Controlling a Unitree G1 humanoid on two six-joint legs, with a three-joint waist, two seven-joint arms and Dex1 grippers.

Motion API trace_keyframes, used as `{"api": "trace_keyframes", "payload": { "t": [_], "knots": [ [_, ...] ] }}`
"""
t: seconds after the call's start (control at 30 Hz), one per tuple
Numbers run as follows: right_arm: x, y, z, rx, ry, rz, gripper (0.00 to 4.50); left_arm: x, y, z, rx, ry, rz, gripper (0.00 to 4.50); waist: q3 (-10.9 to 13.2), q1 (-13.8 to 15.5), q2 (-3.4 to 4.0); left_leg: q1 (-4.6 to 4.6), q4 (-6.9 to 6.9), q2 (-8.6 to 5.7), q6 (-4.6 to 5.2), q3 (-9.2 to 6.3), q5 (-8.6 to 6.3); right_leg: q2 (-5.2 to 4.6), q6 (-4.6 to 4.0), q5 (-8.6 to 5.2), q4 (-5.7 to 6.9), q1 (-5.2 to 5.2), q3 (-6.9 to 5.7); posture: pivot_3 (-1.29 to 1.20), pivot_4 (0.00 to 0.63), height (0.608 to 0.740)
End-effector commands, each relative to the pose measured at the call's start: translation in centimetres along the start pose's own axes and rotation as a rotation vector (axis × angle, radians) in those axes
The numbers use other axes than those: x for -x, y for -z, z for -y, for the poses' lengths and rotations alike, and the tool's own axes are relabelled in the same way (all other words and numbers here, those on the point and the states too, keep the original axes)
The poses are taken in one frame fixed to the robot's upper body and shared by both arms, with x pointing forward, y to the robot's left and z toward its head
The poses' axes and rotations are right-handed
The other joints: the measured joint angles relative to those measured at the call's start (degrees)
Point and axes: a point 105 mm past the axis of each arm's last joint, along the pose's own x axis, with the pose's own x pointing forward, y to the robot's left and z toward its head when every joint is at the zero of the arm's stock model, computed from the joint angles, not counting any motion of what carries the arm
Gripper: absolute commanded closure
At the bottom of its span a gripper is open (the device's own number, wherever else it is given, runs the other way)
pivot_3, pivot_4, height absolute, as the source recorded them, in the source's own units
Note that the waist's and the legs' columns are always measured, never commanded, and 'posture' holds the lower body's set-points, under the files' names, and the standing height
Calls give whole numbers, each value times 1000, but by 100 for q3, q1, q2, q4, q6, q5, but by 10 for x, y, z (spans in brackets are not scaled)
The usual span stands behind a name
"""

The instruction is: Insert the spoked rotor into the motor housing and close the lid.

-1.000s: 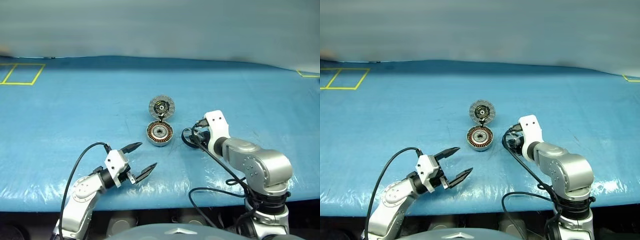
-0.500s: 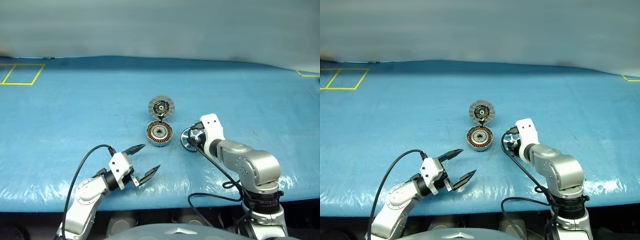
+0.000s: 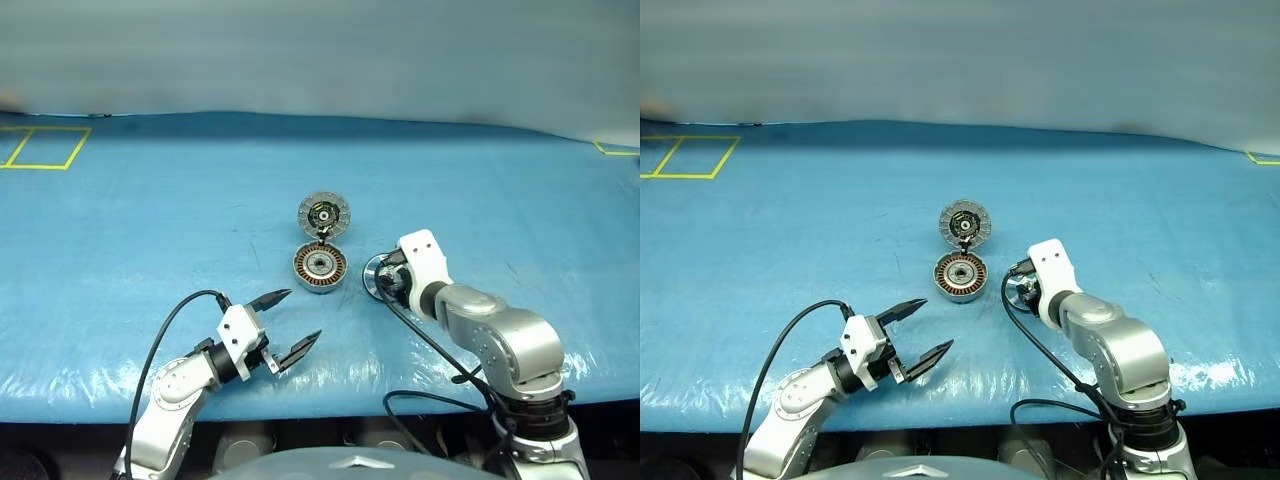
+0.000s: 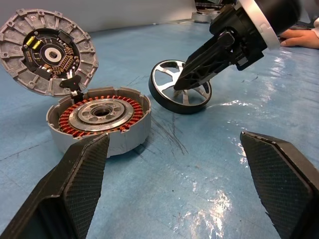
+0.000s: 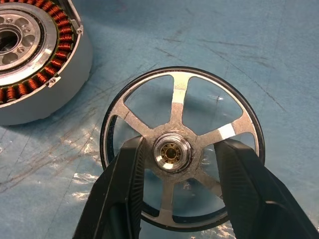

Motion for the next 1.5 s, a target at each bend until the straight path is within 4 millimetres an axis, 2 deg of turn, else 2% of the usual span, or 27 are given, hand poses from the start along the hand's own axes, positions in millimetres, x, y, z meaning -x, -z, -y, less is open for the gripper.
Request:
{"api": "trace_keyframes", "payload": {
  "t": [0.03,0.2,0.3,0.4,0.57,0.67,0.77,0.83,0.9,1.0,1.1,1.17,1.33,1.5],
  "knots": [
    [19,-8,-3,89,-126,21,2686,0,-2,1,9,10,10,0,4,2,5,-2,-1,-3,1,0,0,-3,1,0,-1,-2,0,0,150,740],
    [45,-19,-26,296,-399,17,2686,1,-1,2,28,29,5,0,13,-15,9,-5,-6,-11,6,0,-3,-11,5,-3,-3,-11,2,0,150,740],
    [48,-28,-42,352,-503,48,2686,0,-1,2,34,36,4,0,14,-28,8,-4,-13,-6,5,0,-3,-3,1,-6,-2,-15,1,0,150,740],
    [39,-41,-45,360,-489,89,2686,1,-1,3,34,36,6,0,14,-11,7,-7,-17,-6,5,-1,-3,-1,-1,-8,-1,-19,1,0,150,740],
    [30,-58,-39,410,-429,139,2686,4,-1,5,36,31,4,0,14,9,5,-23,-17,-22,6,3,-2,-15,10,-5,-2,-33,6,0,150,740],
    [30,-63,-26,418,-394,157,2098,5,-1,6,44,37,-1,0,14,15,5,-30,-17,-29,13,2,-6,-20,19,-4,-3,-37,9,0,150,740],
    [31,-62,-10,456,-321,139,1027,5,-1,6,46,43,0,0,14,9,5,-30,-16,-29,13,4,-7,-20,19,-4,-2,-37,9,0,150,740],
    [35,-55,8,526,-254,83,446,5,-1,7,45,48,1,0,15,17,8,-30,-16,-29,13,3,-7,-20,19,-5,-2,-37,8,0,150,740],
    [38,-52,16,545,-232,57,446,5,-1,7,46,54,0,0,15,13,7,-29,-15,-29,13,3,-7,-21,18,-6,-3,-38,8,0,150,740],
    [37,-51,23,463,-201,41,446,5,0,7,44,60,-3,0,16,-18,7,-26,-16,-25,13,8,-6,-17,16,-6,-1,-39,9,0,150,740],
    [27,-45,27,265,-148,36,446,5,-1,7,43,57,-1,0,14,-13,4,-22,-16,-19,9,8,-4,-12,17,-5,8,-39,9,0,150,740],
    [24,-37,23,146,-145,19,446,5,-1,6,44,48,2,0,13,3,4,-24,-15,-18,4,5,-1,-10,18,-4,12,-40,9,0,150,740],
    [27,-22,1,-23,-195,-11,446,6,-1,6,49,48,-6,0,14,18,7,-34,-17,-25,6,3,-2,-17,44,11,6,-43,10,0,150,740],
    [31,-22,-2,-67,-171,29,446,7,-2,6,56,50,-7,0,14,0,8,-32,-16,-26,7,3,-2,-17,44,10,7,-43,11,0,150,740]
  ]
}}
